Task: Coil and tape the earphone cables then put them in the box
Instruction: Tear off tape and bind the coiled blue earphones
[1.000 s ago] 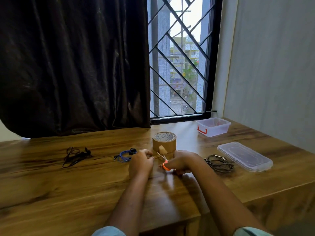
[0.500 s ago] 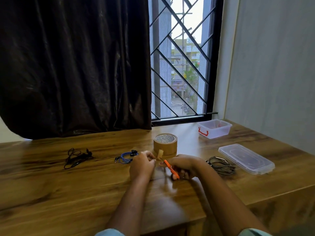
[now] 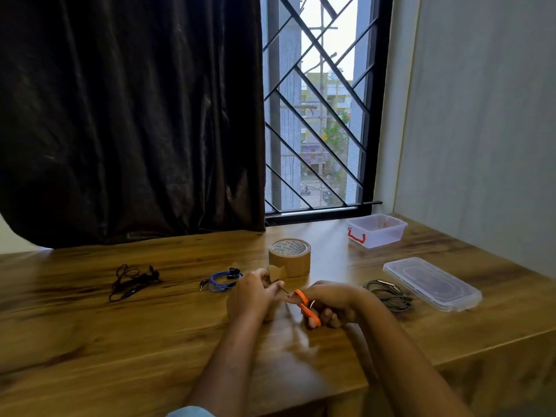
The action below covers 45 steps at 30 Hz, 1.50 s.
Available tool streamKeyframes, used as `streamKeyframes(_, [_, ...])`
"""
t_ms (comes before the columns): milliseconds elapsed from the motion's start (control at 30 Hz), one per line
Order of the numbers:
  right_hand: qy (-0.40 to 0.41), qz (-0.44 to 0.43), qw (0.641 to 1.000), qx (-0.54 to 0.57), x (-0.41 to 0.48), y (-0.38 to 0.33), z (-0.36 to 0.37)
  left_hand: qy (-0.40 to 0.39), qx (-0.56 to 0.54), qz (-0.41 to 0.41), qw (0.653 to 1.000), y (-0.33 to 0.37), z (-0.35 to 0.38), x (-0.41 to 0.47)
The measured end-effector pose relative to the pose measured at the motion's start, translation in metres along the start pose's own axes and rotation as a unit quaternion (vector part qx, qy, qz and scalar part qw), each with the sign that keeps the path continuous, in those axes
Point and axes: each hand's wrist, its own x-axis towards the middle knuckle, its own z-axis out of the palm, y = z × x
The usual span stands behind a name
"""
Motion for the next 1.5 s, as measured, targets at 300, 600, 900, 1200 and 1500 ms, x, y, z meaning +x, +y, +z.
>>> streamKeyframes(300, [-0.001, 0.032, 0.999, 0.044, 0.012, 0.001, -0.008, 0.028, -0.057, -0.026, 0.998, -0.005, 0.005, 0.009])
streamKeyframes(600, [-0.05, 0.033, 0.996, 0.06, 0.023, 0.0, -0.024, 0.046, -0.048, -0.013, 0.998, -0.004, 0.005, 0.008])
streamKeyframes(900, [-0.054, 0.019, 0.996, 0.062, 0.032, -0.006, -0.031, 0.048, -0.048, 0.0, 0.998, -0.004, 0.004, 0.007])
streamKeyframes(1200, [-0.035, -0.008, 0.997, 0.074, 0.032, -0.005, -0.033, 0.046, -0.034, 0.01, 0.998, -0.004, 0.005, 0.006])
streamKeyframes(1500, [-0.038, -0.054, 0.994, 0.09, 0.029, 0.004, -0.035, 0.046, -0.04, -0.011, 0.998, -0.005, 0.005, 0.006])
